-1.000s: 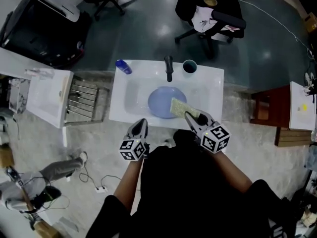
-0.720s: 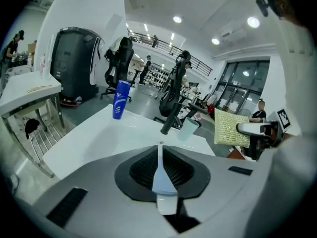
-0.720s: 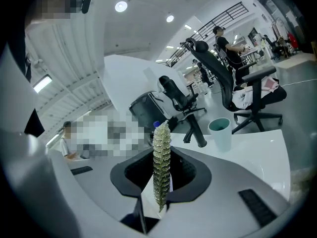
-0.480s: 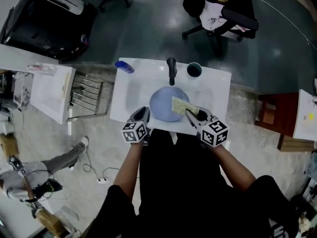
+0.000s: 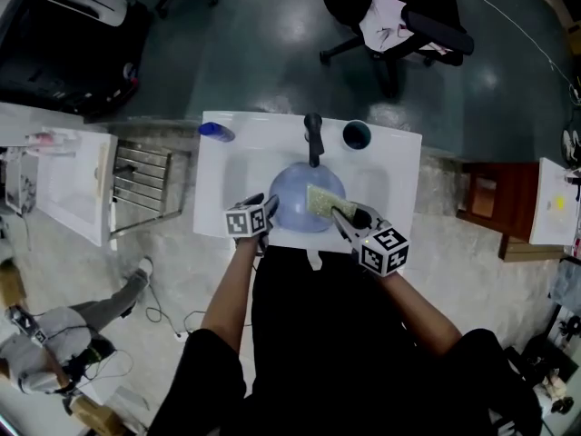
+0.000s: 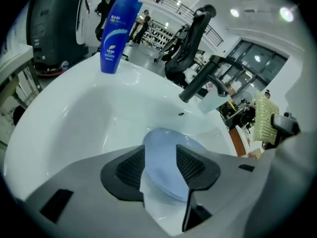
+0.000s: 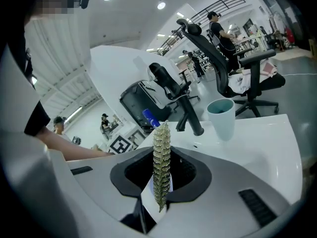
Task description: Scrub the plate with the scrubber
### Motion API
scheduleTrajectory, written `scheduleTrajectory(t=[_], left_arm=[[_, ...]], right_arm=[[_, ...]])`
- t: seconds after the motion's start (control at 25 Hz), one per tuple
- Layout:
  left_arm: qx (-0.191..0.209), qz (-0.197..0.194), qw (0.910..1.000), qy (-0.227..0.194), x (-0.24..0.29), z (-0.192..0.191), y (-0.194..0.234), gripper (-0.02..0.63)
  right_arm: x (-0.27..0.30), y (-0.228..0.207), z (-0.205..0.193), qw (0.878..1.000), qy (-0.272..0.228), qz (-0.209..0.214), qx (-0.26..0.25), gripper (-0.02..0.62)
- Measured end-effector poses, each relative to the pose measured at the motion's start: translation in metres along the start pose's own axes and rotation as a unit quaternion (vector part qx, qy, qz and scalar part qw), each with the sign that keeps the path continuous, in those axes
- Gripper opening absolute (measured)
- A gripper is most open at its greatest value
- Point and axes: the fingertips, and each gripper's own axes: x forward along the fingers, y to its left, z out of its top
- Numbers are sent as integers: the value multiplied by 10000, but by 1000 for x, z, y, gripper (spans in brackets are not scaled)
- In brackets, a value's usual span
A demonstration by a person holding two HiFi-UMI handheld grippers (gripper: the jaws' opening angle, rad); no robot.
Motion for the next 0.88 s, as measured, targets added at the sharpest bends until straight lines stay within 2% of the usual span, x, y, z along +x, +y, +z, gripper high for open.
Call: scheduleTrajectory(t=[0.28, 0.48, 0.8, 0.88], left_arm=[[-159, -214, 9981, 557, 41, -5, 14, 181], [-154, -161, 9965, 805, 61, -5, 24, 181], [-582, -329, 9891, 1309, 83, -20, 31, 179], [-740, -311, 9883, 1295, 84, -21, 33, 121]], right_arm=[[13, -8, -7, 9999, 137, -49, 76, 61], [13, -18, -7, 9997, 176, -160, 94, 61], [10, -30, -5, 9993, 86, -289, 238, 61], [8, -31, -8, 9992, 87, -289, 259, 61]])
